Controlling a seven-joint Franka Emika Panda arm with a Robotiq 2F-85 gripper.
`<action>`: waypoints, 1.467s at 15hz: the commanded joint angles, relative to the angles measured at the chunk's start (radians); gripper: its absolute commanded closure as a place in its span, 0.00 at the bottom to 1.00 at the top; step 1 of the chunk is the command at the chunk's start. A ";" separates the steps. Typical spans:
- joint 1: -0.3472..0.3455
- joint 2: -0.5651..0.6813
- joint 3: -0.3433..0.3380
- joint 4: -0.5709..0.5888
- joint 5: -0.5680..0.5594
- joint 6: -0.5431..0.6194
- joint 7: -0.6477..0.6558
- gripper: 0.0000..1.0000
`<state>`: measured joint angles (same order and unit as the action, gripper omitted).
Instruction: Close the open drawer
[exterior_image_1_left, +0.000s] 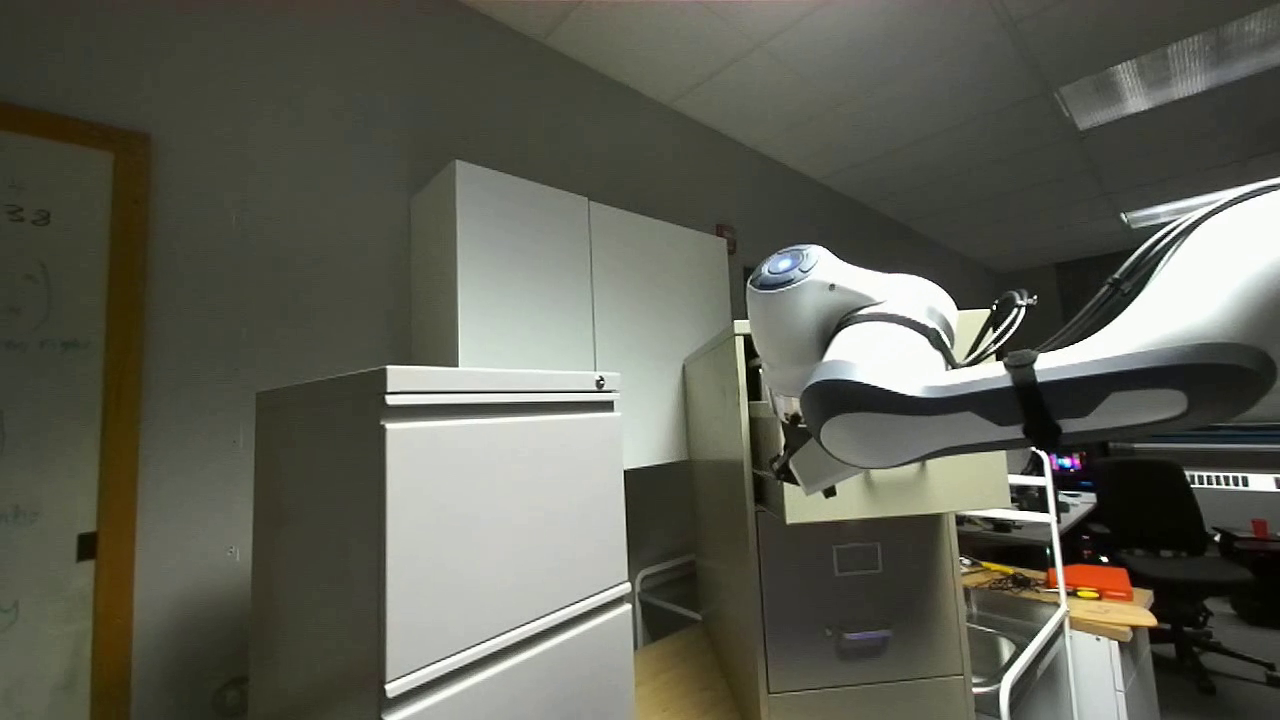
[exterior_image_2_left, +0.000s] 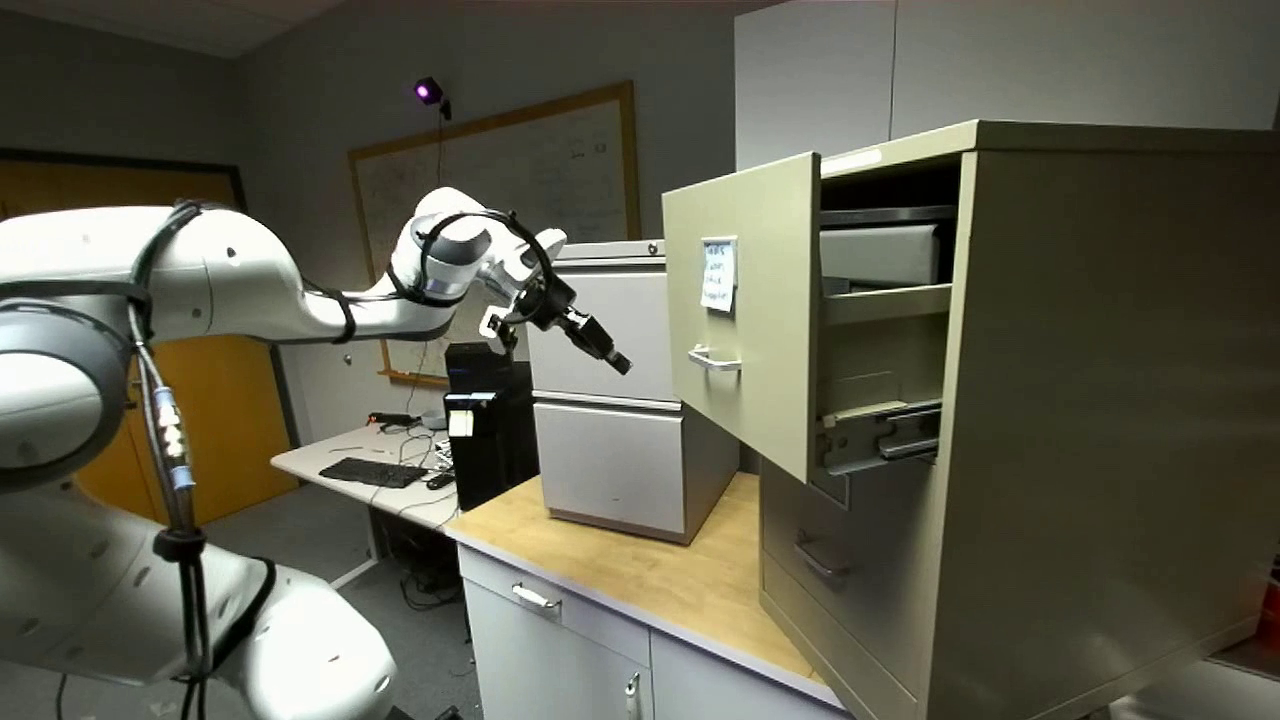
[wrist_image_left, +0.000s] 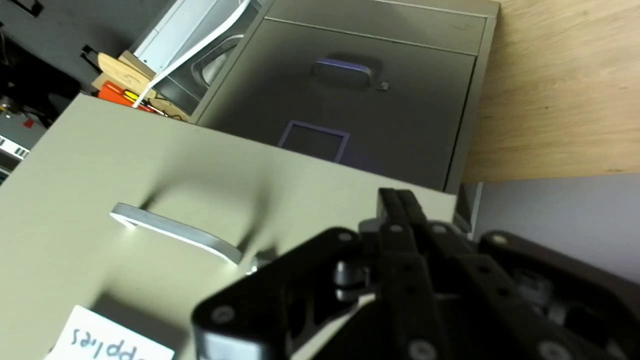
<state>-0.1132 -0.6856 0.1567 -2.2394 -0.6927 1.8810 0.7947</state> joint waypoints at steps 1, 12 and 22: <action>-0.044 -0.004 -0.046 0.024 -0.025 0.043 0.051 1.00; -0.115 0.123 -0.076 0.148 -0.062 0.252 0.080 1.00; -0.116 0.278 -0.087 0.257 -0.146 0.266 0.065 1.00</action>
<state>-0.2274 -0.5625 0.0930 -2.1067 -0.7907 2.0805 0.8571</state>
